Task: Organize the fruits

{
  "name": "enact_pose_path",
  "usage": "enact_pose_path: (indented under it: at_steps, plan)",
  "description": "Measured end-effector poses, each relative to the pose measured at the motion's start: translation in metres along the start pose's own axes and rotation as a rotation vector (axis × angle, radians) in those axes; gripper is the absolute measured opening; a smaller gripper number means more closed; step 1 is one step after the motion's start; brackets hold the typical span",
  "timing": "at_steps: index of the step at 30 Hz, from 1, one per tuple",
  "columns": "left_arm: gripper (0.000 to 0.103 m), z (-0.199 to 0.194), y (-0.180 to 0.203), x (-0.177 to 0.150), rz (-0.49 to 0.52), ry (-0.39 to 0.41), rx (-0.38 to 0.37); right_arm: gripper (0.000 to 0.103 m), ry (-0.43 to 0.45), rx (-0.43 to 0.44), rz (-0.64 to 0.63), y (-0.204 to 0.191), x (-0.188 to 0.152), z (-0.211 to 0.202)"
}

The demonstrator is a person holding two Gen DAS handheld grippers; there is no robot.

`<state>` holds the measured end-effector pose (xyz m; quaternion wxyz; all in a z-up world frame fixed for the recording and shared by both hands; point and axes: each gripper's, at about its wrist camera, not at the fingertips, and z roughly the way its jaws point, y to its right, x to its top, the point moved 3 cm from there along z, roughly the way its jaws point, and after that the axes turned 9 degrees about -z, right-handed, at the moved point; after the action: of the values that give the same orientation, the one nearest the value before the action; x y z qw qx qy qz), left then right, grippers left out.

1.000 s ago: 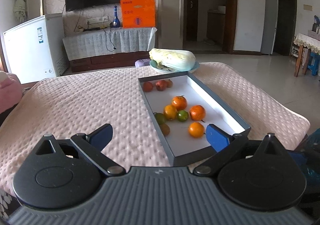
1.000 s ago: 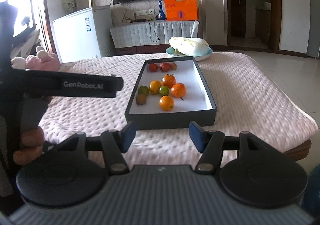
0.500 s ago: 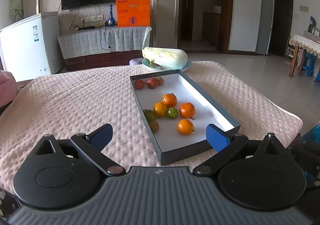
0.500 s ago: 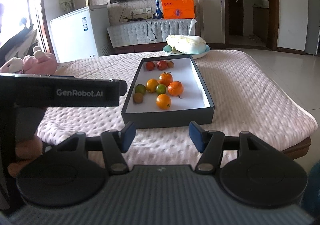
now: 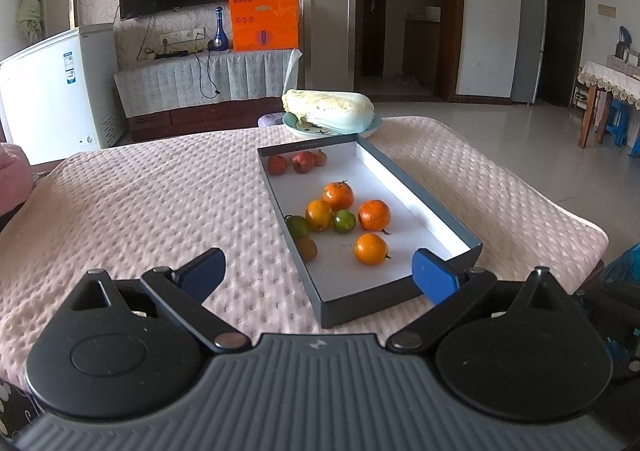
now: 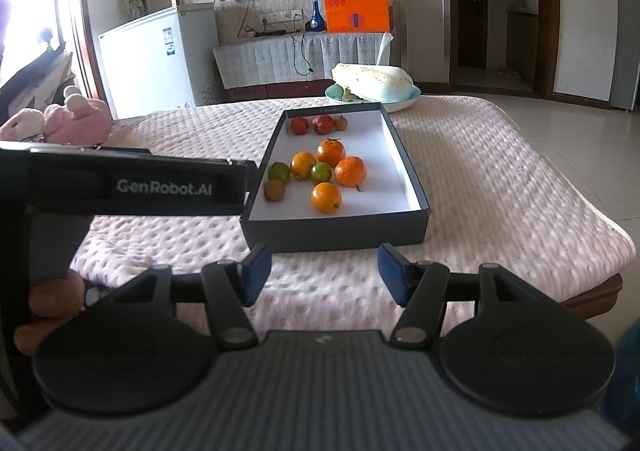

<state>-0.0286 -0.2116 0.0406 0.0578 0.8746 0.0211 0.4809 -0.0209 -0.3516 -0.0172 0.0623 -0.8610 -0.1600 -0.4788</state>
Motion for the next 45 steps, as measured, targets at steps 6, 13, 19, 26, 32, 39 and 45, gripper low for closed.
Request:
enact_pose_path:
  at_steps: [6,13,19,26,32,39,45]
  plan:
    - [0.101,0.0004,0.0003,-0.0005,0.0,-0.002,0.0,0.061,0.0,-0.001,0.001,0.0006,-0.0004,-0.0005]
    - [0.101,0.0009,-0.0004,-0.001,-0.001,-0.002,0.001,0.061,-0.001,-0.001,-0.001,0.0008,-0.0005,-0.0002]
    - [0.101,0.0014,-0.0012,-0.0016,-0.001,-0.004,0.001,0.061,-0.001,-0.002,-0.001,0.0007,-0.0008,-0.0002]
    - [0.101,0.0016,-0.0017,-0.0025,0.001,0.0,-0.003,0.061,-0.001,-0.002,-0.002,0.0004,-0.0007,-0.0007]
    - [0.101,0.0018,0.0009,-0.0035,0.008,0.001,-0.009,0.061,0.0,-0.004,0.0,0.0013,-0.0011,-0.0013]
    - [0.101,0.002,0.0021,-0.0037,0.008,-0.005,-0.009,0.061,-0.002,-0.004,-0.001,0.0016,-0.0011,-0.0013]
    - [0.101,0.0039,0.002,-0.0037,0.01,-0.016,-0.007,0.061,-0.009,-0.002,0.0,0.0021,-0.0015,-0.0007]
